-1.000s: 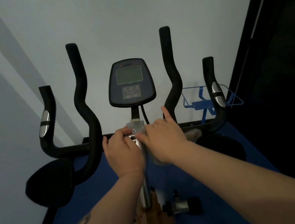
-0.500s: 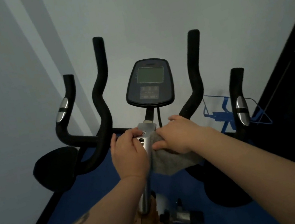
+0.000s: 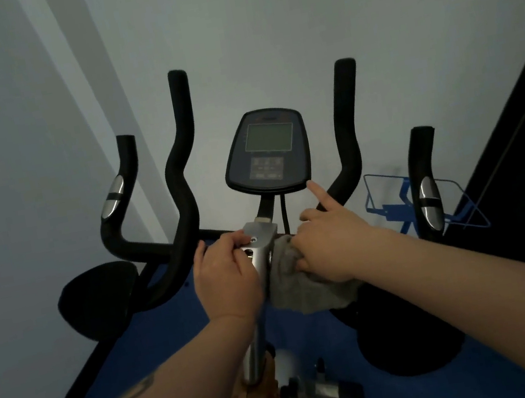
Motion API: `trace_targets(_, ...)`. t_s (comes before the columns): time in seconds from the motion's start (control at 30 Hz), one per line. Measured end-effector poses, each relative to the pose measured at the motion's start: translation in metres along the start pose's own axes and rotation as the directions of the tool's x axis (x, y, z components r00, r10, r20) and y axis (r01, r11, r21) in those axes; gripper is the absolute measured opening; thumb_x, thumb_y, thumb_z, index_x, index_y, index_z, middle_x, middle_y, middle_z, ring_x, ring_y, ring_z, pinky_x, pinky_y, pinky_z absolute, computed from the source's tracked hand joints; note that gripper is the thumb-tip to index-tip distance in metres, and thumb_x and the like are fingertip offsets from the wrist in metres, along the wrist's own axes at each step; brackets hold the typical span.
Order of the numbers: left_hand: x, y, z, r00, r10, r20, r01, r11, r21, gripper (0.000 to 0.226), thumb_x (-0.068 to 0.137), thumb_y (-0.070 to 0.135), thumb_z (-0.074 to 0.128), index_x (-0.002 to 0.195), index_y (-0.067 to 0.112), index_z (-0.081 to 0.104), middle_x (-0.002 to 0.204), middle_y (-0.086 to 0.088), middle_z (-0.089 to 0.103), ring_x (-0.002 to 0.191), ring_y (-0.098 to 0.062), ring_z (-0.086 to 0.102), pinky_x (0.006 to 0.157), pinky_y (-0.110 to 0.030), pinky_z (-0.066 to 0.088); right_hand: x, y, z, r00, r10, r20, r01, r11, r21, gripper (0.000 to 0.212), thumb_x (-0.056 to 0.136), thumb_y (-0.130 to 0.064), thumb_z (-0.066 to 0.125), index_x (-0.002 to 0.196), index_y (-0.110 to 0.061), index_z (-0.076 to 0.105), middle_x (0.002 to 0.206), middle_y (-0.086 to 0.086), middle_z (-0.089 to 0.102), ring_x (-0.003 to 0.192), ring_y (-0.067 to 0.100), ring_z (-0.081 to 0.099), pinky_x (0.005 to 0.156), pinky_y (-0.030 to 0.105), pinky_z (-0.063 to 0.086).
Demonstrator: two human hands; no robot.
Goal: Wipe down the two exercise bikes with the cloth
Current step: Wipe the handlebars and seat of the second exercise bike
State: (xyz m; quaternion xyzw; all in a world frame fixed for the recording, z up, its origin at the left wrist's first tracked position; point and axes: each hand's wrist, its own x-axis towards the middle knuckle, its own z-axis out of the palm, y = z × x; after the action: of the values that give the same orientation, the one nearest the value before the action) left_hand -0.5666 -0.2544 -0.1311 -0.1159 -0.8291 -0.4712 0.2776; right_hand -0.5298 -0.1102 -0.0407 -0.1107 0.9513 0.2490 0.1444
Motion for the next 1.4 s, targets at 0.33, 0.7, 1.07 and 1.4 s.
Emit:
trace_targets(0.33, -0.003, 0.003, -0.001, 0.999, -0.045, 0.019, 0.044, 0.999, 0.025, 0.031, 0.089, -0.004, 0.046, 0.088, 0.015, 0.070, 0.098, 0.002, 0.072, 0.095, 0.020, 0.025, 0.110, -0.051, 0.036, 0.002, -0.014, -0.004, 0.998, -0.064, 0.013, 0.065, 0.997, -0.041, 0.063, 0.104, -0.046, 0.023, 0.151, -0.004, 0.018, 0.129, 0.008, 0.059, 0.131, 0.026, 0.044, 0.115, 0.051, -0.014)
trace_targets(0.7, -0.002, 0.005, -0.001, 1.000, -0.016, -0.010, 0.016, 1.000, -0.023, 0.030, 0.087, -0.001, 0.043, 0.085, 0.012, 0.070, 0.094, 0.001, 0.072, 0.097, 0.033, 0.019, 0.103, -0.058, 0.041, 0.012, -0.026, -0.006, 0.997, -0.022, 0.078, 0.017, 0.998, 0.061, 0.065, 0.102, -0.031, 0.039, 0.150, 0.003, 0.013, 0.133, 0.012, 0.054, 0.131, 0.028, 0.042, 0.118, 0.047, -0.009)
trace_targets(1.07, 0.000, 0.001, 0.000, 0.999, -0.038, 0.012, 0.038, 0.999, -0.008, 0.032, 0.087, 0.006, 0.039, 0.089, 0.015, 0.070, 0.094, 0.002, 0.073, 0.097, 0.018, 0.032, 0.115, -0.045, 0.029, 0.020, -0.037, -0.017, 0.962, 0.062, 0.265, -0.084, 0.994, 0.074, 0.074, 0.099, -0.040, 0.038, 0.154, -0.004, 0.002, 0.157, 0.016, 0.024, 0.144, 0.035, 0.021, 0.118, 0.054, -0.007)
trace_targets(1.4, -0.003, 0.002, -0.001, 1.000, -0.013, -0.020, 0.012, 0.999, -0.031, 0.030, 0.084, 0.002, 0.042, 0.086, 0.014, 0.070, 0.089, 0.002, 0.072, 0.105, 0.005, 0.037, 0.104, -0.060, 0.040, -0.007, -0.032, 0.013, 0.997, 0.072, -0.031, -0.071, 0.997, 0.020, 0.063, 0.102, -0.044, 0.034, 0.148, -0.002, 0.022, 0.139, 0.014, 0.049, 0.133, 0.032, 0.038, 0.113, 0.051, -0.018)
